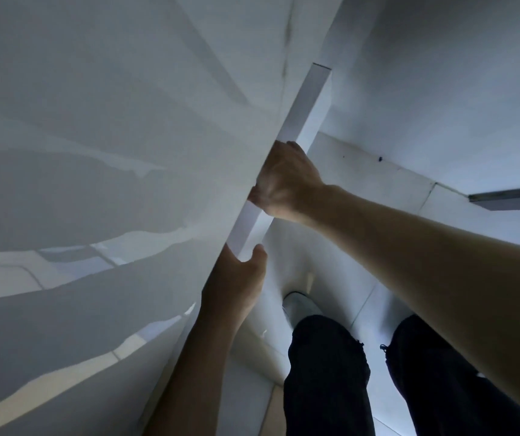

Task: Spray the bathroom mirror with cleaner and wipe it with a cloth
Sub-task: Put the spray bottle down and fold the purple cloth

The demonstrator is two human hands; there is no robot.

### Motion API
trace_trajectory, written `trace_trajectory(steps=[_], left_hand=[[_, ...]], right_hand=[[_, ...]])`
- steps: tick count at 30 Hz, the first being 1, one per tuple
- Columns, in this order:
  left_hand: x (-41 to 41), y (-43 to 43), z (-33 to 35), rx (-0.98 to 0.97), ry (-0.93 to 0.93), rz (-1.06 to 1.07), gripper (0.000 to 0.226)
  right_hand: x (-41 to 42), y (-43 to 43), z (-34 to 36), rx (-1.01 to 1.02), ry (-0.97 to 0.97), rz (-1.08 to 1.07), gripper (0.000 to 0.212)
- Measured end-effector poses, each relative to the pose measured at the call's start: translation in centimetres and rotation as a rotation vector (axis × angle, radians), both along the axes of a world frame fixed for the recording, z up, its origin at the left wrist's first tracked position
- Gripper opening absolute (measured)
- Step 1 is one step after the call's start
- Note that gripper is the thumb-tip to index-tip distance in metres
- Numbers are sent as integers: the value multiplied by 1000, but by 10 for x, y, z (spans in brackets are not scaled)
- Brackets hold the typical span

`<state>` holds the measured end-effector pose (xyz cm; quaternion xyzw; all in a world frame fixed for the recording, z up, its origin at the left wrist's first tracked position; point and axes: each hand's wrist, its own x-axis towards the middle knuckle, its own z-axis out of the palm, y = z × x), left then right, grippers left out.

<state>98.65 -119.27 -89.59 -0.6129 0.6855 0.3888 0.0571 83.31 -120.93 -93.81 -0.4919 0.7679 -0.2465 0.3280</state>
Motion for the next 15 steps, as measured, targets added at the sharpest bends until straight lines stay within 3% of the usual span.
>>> trace_trajectory(steps=[3,10,15], left_hand=[[7,12,8,42,-2,75,75],[-1,67,49,185,113,237,66],[-34,98,106,214,173,107,50]], right_hand=[[-1,24,14,45,8,-51,82],[-26,136,75,127,22,-169,36],[-40,204,137,172,-8,-167,32]])
